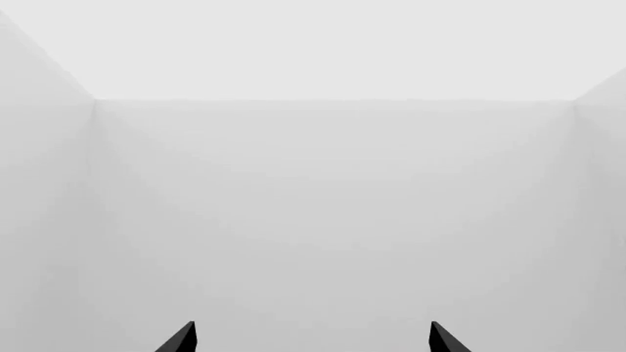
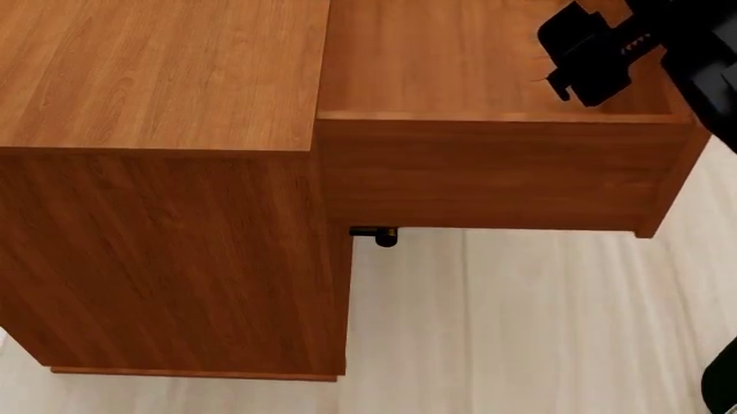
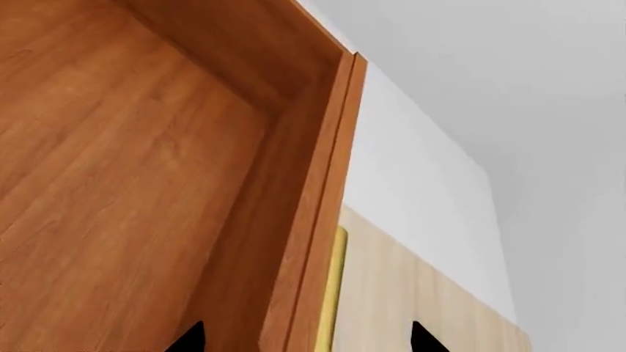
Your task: Close the bottom drawer of the cabinet and open the top drawer.
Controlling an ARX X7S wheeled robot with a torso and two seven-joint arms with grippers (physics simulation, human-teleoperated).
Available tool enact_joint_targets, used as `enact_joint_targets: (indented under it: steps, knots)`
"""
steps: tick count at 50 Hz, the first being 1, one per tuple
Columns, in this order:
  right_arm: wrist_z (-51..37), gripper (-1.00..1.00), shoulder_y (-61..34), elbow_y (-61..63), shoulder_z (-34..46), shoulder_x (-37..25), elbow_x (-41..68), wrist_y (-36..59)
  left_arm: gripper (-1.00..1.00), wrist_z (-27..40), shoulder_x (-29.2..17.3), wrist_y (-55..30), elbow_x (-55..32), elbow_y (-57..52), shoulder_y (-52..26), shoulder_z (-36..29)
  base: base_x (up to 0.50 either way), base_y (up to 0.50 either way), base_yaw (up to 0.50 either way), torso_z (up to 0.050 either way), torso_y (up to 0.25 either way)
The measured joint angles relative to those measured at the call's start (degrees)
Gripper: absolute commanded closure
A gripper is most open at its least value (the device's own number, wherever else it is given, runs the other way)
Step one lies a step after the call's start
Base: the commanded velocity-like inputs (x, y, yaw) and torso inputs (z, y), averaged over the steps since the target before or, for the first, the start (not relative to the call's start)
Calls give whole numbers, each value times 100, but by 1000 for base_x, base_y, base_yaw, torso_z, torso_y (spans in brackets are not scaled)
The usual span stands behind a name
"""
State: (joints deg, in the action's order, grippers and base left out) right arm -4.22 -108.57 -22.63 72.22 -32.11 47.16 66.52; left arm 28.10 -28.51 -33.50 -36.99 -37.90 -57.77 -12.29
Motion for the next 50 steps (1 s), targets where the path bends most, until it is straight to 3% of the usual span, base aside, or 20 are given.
enact_joint_targets:
  steps: [50]
  knots:
    - [-41,-100,-200,161,-269,-427,470,365,-100,53,-38,-19,-49,-11,-78,-44,-1,-1,-2,0,0]
